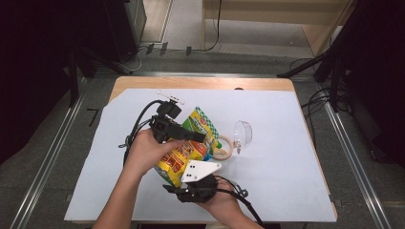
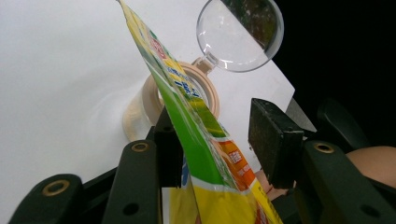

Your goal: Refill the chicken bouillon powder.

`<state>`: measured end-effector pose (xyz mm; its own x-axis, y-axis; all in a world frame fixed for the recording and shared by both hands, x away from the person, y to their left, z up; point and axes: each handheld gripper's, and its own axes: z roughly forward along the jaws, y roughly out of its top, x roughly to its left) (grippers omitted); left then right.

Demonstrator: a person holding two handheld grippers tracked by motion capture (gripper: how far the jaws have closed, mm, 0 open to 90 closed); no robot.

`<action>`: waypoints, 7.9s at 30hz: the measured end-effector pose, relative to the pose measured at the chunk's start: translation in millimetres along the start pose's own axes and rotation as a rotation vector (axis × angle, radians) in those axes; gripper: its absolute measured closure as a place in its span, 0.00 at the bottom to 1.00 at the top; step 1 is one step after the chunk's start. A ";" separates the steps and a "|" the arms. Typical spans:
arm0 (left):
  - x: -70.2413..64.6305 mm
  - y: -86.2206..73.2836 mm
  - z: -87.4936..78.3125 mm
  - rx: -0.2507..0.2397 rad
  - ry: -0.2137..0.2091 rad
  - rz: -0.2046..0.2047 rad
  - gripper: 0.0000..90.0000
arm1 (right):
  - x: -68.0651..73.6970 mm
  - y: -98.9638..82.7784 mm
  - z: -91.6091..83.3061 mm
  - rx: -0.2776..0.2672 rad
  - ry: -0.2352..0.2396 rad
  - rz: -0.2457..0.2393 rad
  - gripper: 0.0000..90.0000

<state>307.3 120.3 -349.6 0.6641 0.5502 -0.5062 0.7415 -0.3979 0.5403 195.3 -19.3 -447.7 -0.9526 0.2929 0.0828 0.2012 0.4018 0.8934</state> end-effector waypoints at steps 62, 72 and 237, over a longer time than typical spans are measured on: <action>-9.2 12.4 -7.7 0.026 0.091 0.012 0.85 | -18.4 11.1 4.5 -0.040 0.058 0.099 0.70; -7.9 8.0 -2.4 0.031 0.090 0.027 0.86 | -14.4 3.7 9.2 -0.010 0.030 0.058 0.72; -14.9 20.1 -9.0 0.010 0.058 -0.032 0.90 | -24.2 14.4 10.6 -0.018 0.115 0.115 0.77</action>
<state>311.5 110.7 -325.1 0.6338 0.6038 -0.4834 0.7631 -0.3865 0.5179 223.7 -11.4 -441.5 -0.9434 0.2347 0.2345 0.3077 0.3552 0.8827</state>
